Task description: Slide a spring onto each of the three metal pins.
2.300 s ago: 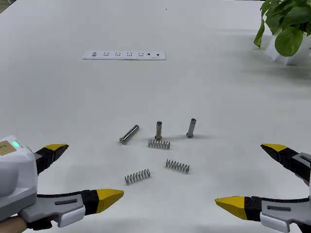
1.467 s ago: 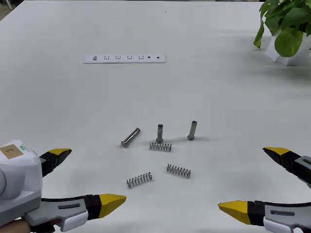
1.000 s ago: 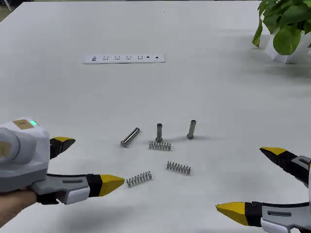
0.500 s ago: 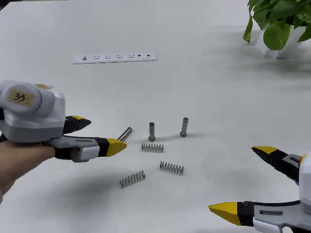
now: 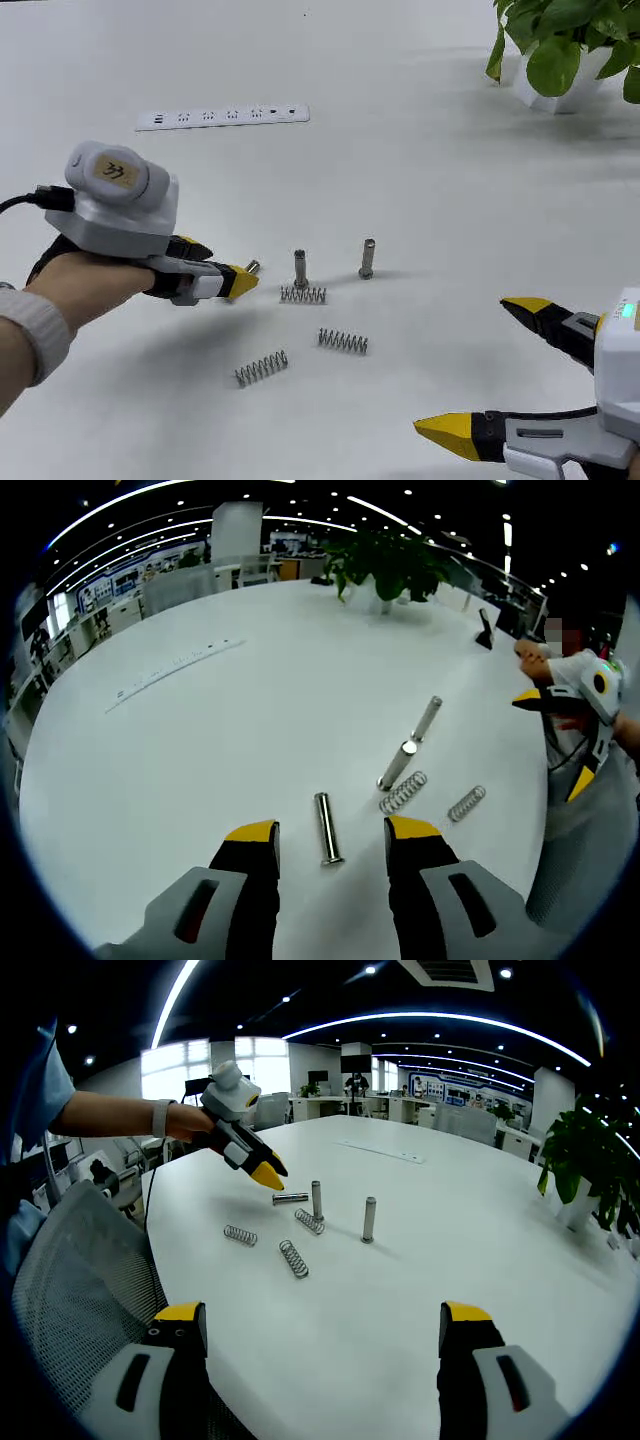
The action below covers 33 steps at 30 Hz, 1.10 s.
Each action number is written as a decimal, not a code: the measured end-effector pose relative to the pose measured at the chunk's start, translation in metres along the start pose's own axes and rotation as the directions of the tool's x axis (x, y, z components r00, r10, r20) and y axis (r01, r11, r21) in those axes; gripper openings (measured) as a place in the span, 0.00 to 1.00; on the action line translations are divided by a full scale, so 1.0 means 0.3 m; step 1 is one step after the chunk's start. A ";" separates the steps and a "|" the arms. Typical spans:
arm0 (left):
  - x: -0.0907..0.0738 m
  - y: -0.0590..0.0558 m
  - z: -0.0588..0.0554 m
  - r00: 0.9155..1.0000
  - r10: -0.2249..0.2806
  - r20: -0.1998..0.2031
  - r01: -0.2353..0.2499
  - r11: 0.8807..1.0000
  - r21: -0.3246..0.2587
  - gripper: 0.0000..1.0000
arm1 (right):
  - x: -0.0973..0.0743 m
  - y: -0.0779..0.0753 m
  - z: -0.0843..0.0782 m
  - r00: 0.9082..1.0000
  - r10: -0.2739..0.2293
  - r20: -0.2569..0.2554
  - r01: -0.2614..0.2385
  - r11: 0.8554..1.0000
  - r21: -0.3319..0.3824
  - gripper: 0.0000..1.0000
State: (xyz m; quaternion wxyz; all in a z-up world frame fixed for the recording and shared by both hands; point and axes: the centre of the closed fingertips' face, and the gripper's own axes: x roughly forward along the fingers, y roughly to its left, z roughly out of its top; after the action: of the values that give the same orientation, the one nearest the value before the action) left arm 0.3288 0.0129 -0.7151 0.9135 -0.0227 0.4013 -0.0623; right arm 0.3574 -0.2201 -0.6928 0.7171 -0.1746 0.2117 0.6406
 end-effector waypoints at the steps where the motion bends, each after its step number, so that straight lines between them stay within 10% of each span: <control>1: 0.007 0.005 -0.006 1.000 0.009 -0.018 -0.009 1.000 0.024 0.41 | 0.000 0.000 0.001 1.000 0.000 0.001 0.000 1.000 0.000 0.98; 18: 0.117 0.037 -0.011 0.994 0.010 -0.111 -0.010 1.000 -0.001 0.22 | -0.007 0.001 -0.013 1.000 -0.001 0.001 0.001 1.000 0.014 0.98; 33: 0.128 0.035 -0.024 0.960 0.061 -0.272 -0.043 0.997 0.072 0.18 | -0.012 0.003 -0.025 1.000 -0.010 0.008 0.010 0.999 0.034 0.97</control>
State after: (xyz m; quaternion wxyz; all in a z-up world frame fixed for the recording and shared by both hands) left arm 0.3503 0.0182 -0.7490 0.8507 0.0263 0.5222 -0.0539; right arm 0.3556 -0.2269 -0.6973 0.7240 -0.1608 0.2191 0.6340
